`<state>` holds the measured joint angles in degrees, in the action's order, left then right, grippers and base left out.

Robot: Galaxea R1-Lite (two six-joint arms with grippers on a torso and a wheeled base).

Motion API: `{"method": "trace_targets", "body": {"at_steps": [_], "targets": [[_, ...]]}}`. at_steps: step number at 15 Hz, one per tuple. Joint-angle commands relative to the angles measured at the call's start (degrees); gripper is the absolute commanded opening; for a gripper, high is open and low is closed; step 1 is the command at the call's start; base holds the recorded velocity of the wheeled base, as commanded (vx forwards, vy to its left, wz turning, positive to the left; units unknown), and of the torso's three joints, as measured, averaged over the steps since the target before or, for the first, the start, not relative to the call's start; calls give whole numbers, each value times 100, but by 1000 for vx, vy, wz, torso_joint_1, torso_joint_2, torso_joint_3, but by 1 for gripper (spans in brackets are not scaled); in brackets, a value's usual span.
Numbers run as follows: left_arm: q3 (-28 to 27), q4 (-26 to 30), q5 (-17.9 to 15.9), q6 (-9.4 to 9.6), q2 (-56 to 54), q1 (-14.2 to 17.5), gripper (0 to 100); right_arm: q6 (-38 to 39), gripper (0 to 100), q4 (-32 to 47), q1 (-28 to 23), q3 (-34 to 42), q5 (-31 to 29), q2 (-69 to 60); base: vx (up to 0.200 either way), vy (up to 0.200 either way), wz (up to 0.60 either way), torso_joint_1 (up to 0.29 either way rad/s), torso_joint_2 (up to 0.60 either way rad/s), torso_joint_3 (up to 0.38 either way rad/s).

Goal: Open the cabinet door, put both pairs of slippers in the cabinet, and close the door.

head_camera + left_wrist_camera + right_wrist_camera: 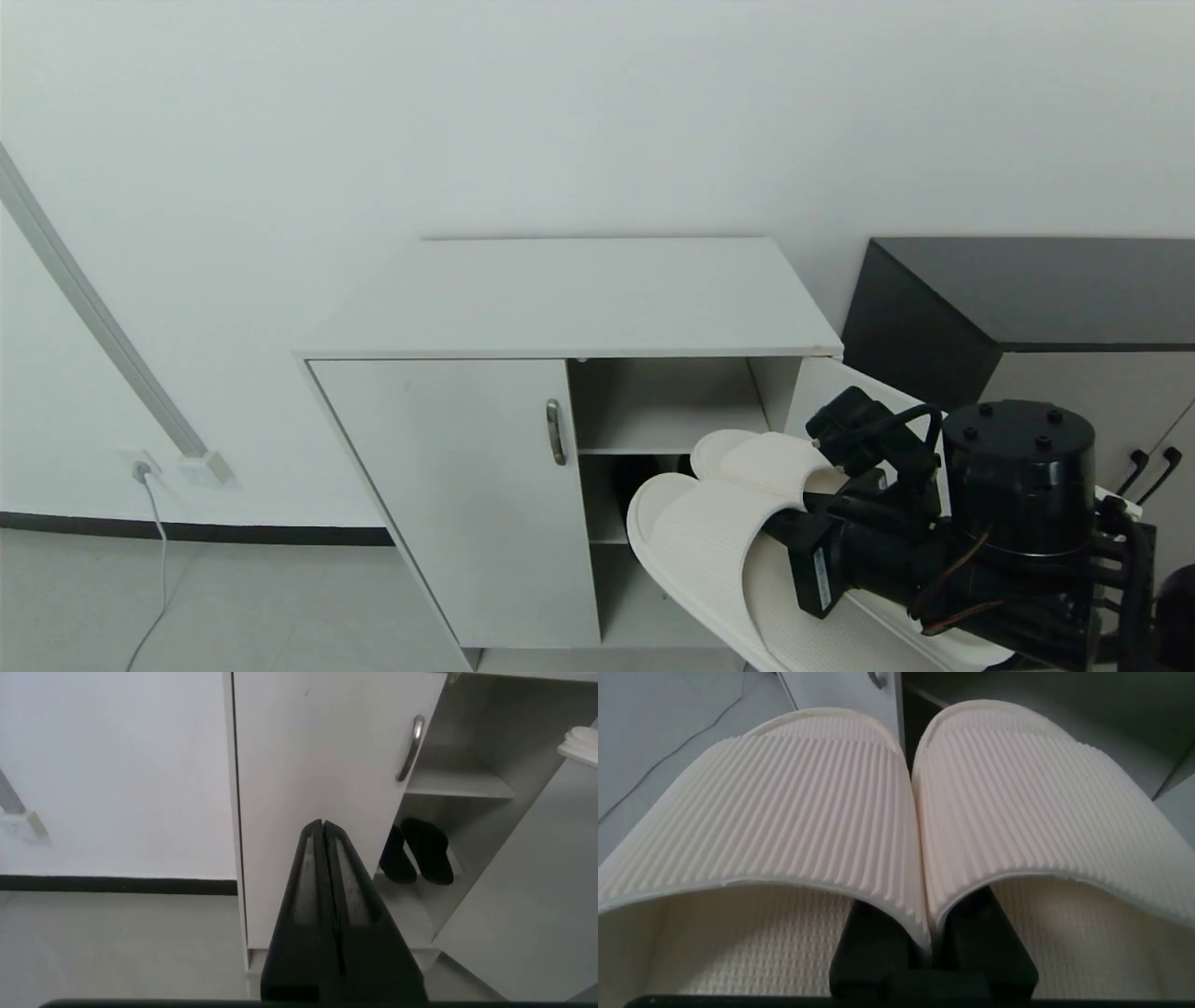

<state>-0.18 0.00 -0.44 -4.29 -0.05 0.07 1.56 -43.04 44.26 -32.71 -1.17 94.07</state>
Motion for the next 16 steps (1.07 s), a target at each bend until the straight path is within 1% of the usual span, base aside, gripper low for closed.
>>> {"method": "trace_targets", "body": {"at_steps": [1,10,16], "targets": [[1,0,0,-2,5,1,0,2,0,-2,3,1,3,32,0,0,0,-212,525,320],[1,0,0,-2,5,1,0,2,0,-11,3,1,3,50,0,0,0,-176,498,324],[1,0,0,-2,5,1,0,-7,0,-11,3,1,-6,50,0,0,0,-116,464,336]]}}
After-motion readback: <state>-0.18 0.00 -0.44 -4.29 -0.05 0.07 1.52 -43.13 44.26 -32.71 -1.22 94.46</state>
